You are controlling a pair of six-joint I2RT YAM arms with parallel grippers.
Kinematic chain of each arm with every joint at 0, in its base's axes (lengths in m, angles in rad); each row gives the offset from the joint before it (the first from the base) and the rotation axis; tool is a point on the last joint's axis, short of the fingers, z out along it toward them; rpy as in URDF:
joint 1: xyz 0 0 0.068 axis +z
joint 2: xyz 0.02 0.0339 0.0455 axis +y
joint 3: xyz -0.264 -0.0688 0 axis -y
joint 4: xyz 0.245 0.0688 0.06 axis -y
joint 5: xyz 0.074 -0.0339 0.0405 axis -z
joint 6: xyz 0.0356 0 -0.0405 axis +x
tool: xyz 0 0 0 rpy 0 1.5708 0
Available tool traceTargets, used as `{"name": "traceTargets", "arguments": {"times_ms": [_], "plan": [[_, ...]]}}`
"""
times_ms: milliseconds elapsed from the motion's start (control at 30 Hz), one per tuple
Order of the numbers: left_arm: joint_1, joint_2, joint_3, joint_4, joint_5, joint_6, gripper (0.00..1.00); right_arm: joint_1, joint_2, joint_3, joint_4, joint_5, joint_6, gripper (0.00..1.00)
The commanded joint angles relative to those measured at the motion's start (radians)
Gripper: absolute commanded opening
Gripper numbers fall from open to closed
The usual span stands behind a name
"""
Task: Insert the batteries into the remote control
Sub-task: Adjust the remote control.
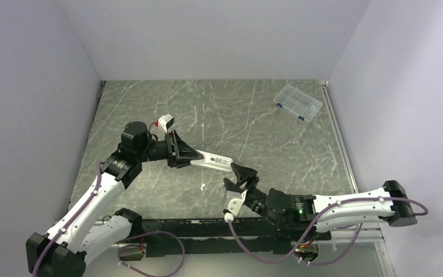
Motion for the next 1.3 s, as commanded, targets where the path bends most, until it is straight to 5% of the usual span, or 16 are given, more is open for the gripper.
{"name": "traceTargets", "arguments": {"times_ms": [0,367,667,933,1267], "plan": [[0.0,-0.027,-0.001,0.047,-0.01,0.061,0.0,0.005,-0.095,0.069,-0.09,-0.041,0.164,0.62],[0.0,-0.054,-0.045,0.116,-0.021,0.132,0.0,0.002,-0.182,0.172,-0.307,-0.003,0.431,0.68],[0.0,-0.056,-0.078,0.15,-0.014,0.199,0.0,-0.05,-0.1,0.306,-0.495,0.055,0.672,0.9],[0.002,-0.072,-0.111,0.2,-0.001,0.224,0.0,-0.343,-0.058,0.422,-0.651,-0.217,0.902,1.0],[0.005,-0.098,-0.116,0.212,0.024,0.243,0.0,-0.544,-0.028,0.445,-0.647,-0.433,1.073,1.0]]}}
